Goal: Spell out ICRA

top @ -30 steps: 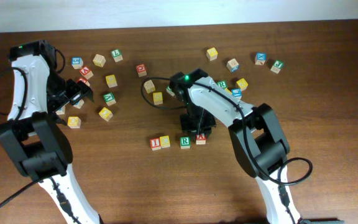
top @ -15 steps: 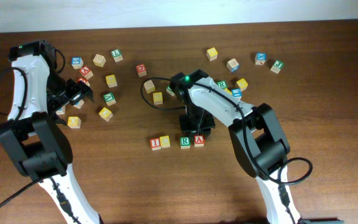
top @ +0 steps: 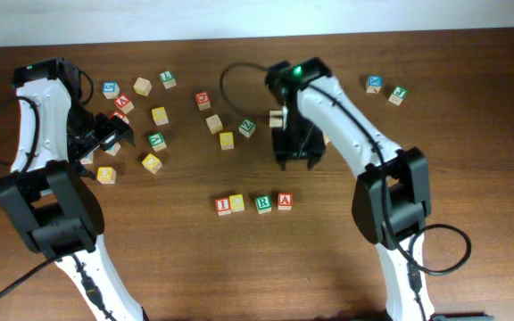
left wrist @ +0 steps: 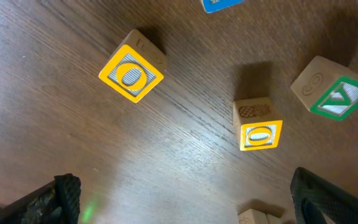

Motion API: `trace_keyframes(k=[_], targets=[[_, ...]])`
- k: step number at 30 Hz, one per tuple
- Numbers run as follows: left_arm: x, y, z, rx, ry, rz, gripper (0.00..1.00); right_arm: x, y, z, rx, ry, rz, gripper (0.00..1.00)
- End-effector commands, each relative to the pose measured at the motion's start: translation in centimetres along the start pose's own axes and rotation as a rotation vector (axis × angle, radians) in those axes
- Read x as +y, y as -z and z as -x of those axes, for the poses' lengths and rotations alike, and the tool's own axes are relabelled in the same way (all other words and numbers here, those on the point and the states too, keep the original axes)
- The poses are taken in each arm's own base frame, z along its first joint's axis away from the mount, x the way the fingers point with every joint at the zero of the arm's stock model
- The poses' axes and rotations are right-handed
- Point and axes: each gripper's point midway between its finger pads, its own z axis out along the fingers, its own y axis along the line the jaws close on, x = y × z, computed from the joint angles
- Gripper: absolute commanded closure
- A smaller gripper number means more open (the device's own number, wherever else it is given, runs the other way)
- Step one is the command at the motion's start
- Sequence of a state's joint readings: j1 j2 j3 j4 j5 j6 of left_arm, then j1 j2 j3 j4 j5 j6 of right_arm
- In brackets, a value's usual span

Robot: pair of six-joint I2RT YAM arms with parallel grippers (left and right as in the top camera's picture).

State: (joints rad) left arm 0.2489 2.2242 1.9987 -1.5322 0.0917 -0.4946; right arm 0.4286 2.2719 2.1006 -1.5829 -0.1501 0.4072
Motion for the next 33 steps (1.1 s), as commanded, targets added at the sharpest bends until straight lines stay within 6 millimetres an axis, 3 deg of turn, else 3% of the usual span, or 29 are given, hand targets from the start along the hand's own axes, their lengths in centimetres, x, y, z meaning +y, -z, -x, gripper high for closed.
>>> trace_keyframes(k=[1,6,8,10,11,12,14,16,18,20,22,25,28,30,33], targets=[[0.3,0.3,0.1,-0.010,0.017,0.006,0.01,-0.4,5.5,0.1,-0.112,0.018,0.015,0.52],[0.3,0.3,0.1,-0.010,0.017,0.006,0.01,-1.3,11.6,-1.4,-0.281,0.062,0.024,0.28],[0.3,0.3,0.1,-0.010,0.017,0.006,0.01,-1.7,13.8,-2.5,-0.337,0.061,0.046,0.27],[0.3,0.3,0.1,-0.010,0.017,0.006,0.01,-1.9,14.8,-3.3,-0.363,0.076,0.053,0.22],[0.3,0.3,0.1,-0.010,0.017,0.006,0.01,-2.1,15.6,-4.2,-0.384,0.093,0.057,0.11],[0.3,0.3,0.2,-0.015,0.016,0.003,0.01,-2.7,16.1,-5.1,-0.401,0.093,0.046,0.04],[-0.2,0.3,0.9,-0.041,0.014,-0.017,0.01,-5.1,16.5,-6.1,-0.437,0.069,-0.053,0.02],[-0.8,0.4,1.9,-0.082,0.009,-0.042,0.01,-6.5,16.0,-6.2,-0.429,0.051,-0.112,0.02],[-2.2,0.4,1.1,-0.037,0.023,-0.124,0.01,-7.6,15.4,-5.7,-0.411,0.017,-0.119,0.02],[-2.5,0.2,-1.4,0.066,0.012,-0.134,0.04,-9.0,15.1,-5.0,-0.394,-0.026,-0.122,0.02],[-4.1,-0.3,-3.7,0.106,-0.229,-0.130,0.14,-10.2,15.1,-4.7,-0.391,-0.062,-0.123,0.02],[-4.2,-2.6,-8.0,0.175,-0.381,0.071,0.15,-12.5,14.6,-4.1,-0.364,-0.130,-0.126,0.02],[-5.1,-6.2,-12.2,0.226,-0.513,0.206,0.23,-13.2,11.6,-4.1,-0.276,-0.143,-0.142,0.02],[-5.6,-8.2,-13.7,0.232,-0.562,0.230,0.27,-13.3,9.7,-3.8,-0.246,-0.143,-0.146,0.13],[-5.2,-10.1,-15.1,0.245,-0.591,0.279,0.51,-13.1,6.4,-3.1,-0.210,-0.141,-0.128,0.17]])
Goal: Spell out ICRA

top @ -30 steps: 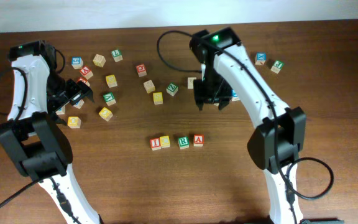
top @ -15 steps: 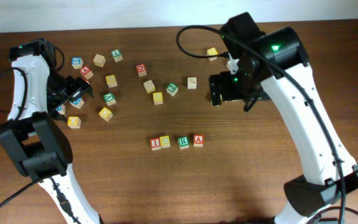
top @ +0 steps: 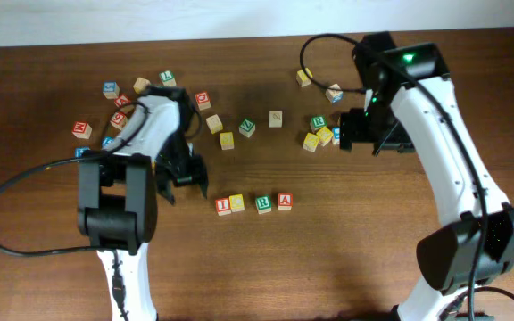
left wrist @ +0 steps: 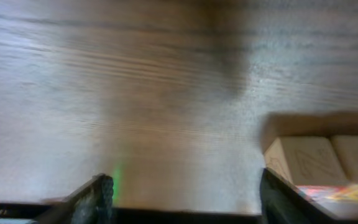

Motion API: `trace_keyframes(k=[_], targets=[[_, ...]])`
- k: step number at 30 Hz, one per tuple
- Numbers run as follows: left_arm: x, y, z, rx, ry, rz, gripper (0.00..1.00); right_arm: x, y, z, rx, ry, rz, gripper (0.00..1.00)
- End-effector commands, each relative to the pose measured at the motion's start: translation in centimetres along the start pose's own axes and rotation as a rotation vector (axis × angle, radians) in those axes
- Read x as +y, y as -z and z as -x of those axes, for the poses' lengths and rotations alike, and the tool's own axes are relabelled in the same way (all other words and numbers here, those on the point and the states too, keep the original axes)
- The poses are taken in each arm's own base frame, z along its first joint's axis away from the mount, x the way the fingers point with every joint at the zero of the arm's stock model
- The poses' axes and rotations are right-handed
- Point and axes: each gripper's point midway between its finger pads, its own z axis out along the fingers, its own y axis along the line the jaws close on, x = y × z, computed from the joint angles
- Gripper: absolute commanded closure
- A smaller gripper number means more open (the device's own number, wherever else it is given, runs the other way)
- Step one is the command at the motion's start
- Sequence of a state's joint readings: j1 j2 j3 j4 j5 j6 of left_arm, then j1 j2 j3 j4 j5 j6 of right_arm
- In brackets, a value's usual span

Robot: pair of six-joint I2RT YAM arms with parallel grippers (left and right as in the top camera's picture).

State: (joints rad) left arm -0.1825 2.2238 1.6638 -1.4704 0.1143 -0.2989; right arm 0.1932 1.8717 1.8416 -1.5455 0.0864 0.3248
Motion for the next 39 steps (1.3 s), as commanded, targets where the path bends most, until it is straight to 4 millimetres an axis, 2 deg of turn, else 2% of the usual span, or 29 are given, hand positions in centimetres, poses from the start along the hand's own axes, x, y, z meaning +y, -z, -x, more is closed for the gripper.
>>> trace_keyframes(k=[1,3,4,7,8,10,15,21,24,28,33,36,39], targets=[[0.6,-1.5,-0.9,0.027,-0.012,0.060,0.60,0.6,-2.7,-0.8,0.053,0.008,0.016,0.18],[0.8,-1.9,-1.1,0.035,-0.008,0.066,0.91,1.5,-4.2,-1.2,0.075,0.008,0.059,0.33],[0.8,-2.1,-1.1,0.033,0.013,0.066,1.00,2.2,-4.9,-1.4,0.086,0.007,0.092,0.48],[-0.1,-3.2,-1.4,0.047,0.046,0.034,1.00,3.9,-7.5,-2.3,0.124,0.004,0.185,0.82],[-0.6,-3.5,-1.6,0.054,0.041,0.015,1.00,4.7,-8.4,-2.7,0.141,0.003,0.231,0.87],[-1.9,-4.4,-1.9,0.056,0.015,-0.006,1.00,6.4,-10.5,-3.6,0.160,0.007,0.316,0.88],[-4.1,-4.9,-2.3,0.067,-0.010,-0.081,1.00,8.3,-13.0,-4.6,0.147,-0.017,0.320,0.89],[-6.3,-5.2,-1.6,0.013,-0.063,-0.103,1.00,11.0,-13.4,-5.2,0.114,0.016,0.319,0.89],[-6.5,-5.2,-0.9,-0.021,-0.071,-0.109,1.00,12.1,-14.1,-5.6,0.120,0.041,0.316,0.88],[-6.7,-5.2,-0.4,-0.039,-0.075,-0.112,1.00,12.4,-15.4,-5.8,0.150,0.027,0.308,0.88],[-6.8,-5.2,0.2,-0.064,-0.081,-0.115,1.00,13.6,-15.5,-6.3,0.151,0.067,0.331,0.89],[-5.9,-5.2,0.6,-0.086,-0.078,-0.063,1.00,14.6,-15.4,-6.5,0.132,0.104,0.335,0.88],[-5.9,-5.2,0.6,-0.088,-0.078,-0.063,1.00,14.7,-15.4,-6.7,0.137,0.109,0.332,0.88]])
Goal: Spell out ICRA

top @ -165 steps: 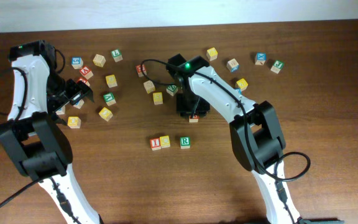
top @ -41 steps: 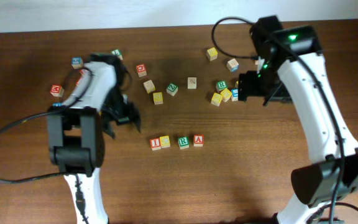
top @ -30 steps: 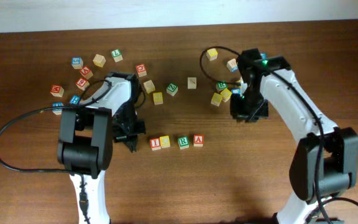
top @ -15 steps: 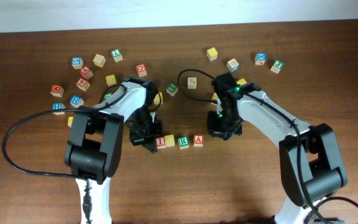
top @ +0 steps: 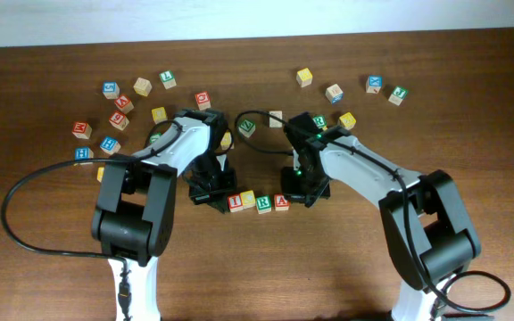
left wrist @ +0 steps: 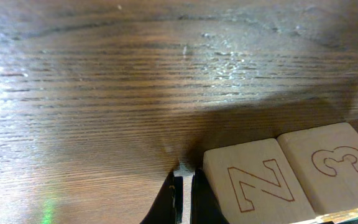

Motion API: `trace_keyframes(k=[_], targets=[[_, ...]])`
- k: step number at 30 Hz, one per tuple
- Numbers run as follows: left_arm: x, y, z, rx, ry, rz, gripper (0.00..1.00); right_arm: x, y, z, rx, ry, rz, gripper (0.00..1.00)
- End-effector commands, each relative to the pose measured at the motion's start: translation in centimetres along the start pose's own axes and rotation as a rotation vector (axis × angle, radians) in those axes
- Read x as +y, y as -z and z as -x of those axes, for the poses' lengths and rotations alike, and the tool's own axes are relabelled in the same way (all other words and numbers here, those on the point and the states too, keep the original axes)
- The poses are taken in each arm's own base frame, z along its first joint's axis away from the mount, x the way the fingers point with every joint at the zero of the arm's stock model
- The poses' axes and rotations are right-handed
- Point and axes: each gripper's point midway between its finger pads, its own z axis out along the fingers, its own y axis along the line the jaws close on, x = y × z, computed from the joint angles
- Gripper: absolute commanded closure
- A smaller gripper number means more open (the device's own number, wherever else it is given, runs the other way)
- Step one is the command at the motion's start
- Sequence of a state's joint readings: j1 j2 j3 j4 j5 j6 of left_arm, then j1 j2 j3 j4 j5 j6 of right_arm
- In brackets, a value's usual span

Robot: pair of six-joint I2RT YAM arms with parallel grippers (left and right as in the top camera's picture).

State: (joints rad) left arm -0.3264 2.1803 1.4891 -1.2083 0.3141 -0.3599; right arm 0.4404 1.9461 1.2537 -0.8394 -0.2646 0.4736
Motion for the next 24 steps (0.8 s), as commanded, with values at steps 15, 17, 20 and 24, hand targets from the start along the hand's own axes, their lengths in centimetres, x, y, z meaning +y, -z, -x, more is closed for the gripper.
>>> trace_keyframes(k=[15,17,20,24], targets=[[8.3,0.7,3.1,-0.045,0.240,0.077,1.00,3.6,1.3,-6.2,0.197,0.047,-0.067,0.89],[8.8,0.8,3.0,-0.040,0.254,0.073,1.00,4.5,0.6,-5.9,0.131,0.021,-0.107,0.89],[8.9,0.9,3.0,-0.039,0.258,0.072,1.00,7.3,-0.3,-5.5,0.049,0.118,-0.082,0.89],[8.9,0.9,3.0,-0.039,0.258,0.072,1.00,6.9,-0.6,-5.3,-0.025,0.119,-0.177,0.89]])
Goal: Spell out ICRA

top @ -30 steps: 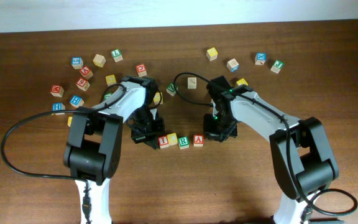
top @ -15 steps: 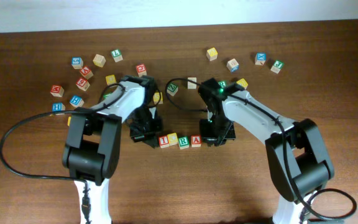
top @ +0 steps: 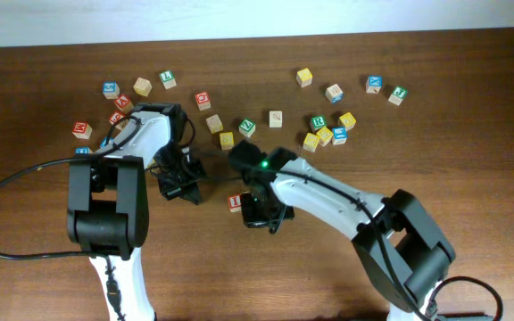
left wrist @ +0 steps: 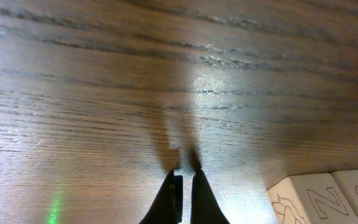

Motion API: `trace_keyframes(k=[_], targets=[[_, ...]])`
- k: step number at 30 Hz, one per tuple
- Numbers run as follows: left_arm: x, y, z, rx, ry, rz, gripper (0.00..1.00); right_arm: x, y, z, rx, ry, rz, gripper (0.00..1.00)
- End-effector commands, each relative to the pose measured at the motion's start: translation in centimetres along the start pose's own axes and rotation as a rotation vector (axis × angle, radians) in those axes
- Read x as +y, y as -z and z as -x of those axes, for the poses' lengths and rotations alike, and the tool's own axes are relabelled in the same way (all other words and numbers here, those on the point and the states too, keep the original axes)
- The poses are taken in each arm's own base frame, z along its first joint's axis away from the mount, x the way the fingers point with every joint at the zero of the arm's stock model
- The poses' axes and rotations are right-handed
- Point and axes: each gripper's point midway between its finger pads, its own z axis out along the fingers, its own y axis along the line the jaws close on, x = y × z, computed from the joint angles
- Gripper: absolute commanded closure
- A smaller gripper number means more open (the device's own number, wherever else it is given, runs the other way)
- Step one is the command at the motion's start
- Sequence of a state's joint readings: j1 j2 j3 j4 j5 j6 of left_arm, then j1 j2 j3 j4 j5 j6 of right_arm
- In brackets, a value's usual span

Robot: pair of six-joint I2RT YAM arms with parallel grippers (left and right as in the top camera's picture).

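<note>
Only the red I block (top: 235,203) of the word row shows in the overhead view. My right gripper (top: 261,212) sits low over the rest of the row and hides the other letters; its jaws cannot be made out. My left gripper (top: 184,185) is to the left of the I block, apart from it. In the left wrist view this left gripper (left wrist: 184,175) is shut on nothing, tips near the bare wood. The row's end block (left wrist: 309,198), engraved with a bird and a Z, lies at the lower right with a second block beside it.
Loose letter blocks lie scattered at the back left (top: 141,86) and back right (top: 334,93). More blocks sit mid-table behind the row (top: 227,140), and a tight cluster (top: 326,135) lies to the right. The wooden table (top: 471,205) stretches bare to the front.
My left gripper, still shut, has moved left away from the I block. My right gripper has moved from the A end of the row to over the row, hiding C, R and A.
The row I, C, R, A lay spaced out while my left gripper was open at the left cluster and my right behind the row. Then the left stood open left of the row. Then both flanked a tighter row, left shut. Now the right covers it.
</note>
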State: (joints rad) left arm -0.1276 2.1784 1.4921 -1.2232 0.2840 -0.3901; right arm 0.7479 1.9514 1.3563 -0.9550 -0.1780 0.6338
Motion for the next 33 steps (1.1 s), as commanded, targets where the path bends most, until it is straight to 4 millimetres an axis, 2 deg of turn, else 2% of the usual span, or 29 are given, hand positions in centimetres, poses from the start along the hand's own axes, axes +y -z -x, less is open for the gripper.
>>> trace_keyframes(k=[1,6,10,25,27,29,31,33], targets=[[2.7,-1.2,1.2,-0.023,0.044,0.120,1.00,-0.9,-0.3,0.4,-0.047,-0.022,-0.075,0.89],[2.7,-1.3,1.2,-0.022,0.044,0.120,1.00,-0.9,-1.2,0.4,-0.052,-0.019,-0.062,0.89],[2.7,-1.3,1.1,-0.020,0.044,0.121,1.00,-0.1,-1.1,1.5,-0.100,-0.035,-0.029,0.90],[2.8,-1.3,1.1,-0.018,0.044,0.122,0.97,-0.2,-0.9,2.6,-0.143,-0.035,-0.029,0.90],[2.8,-1.3,1.0,-0.013,0.044,0.124,0.97,-0.4,-0.8,2.3,-0.117,-0.051,-0.017,0.90],[2.8,-1.3,0.9,-0.011,0.044,0.126,0.97,0.4,-0.6,1.7,-0.070,-0.037,0.048,0.90],[2.8,-1.4,0.5,0.001,0.041,0.133,0.98,0.9,0.1,0.8,-0.018,-0.035,0.092,0.90],[2.7,-1.5,0.0,0.016,0.037,0.143,1.00,0.5,1.2,0.5,0.012,-0.045,0.077,0.90]])
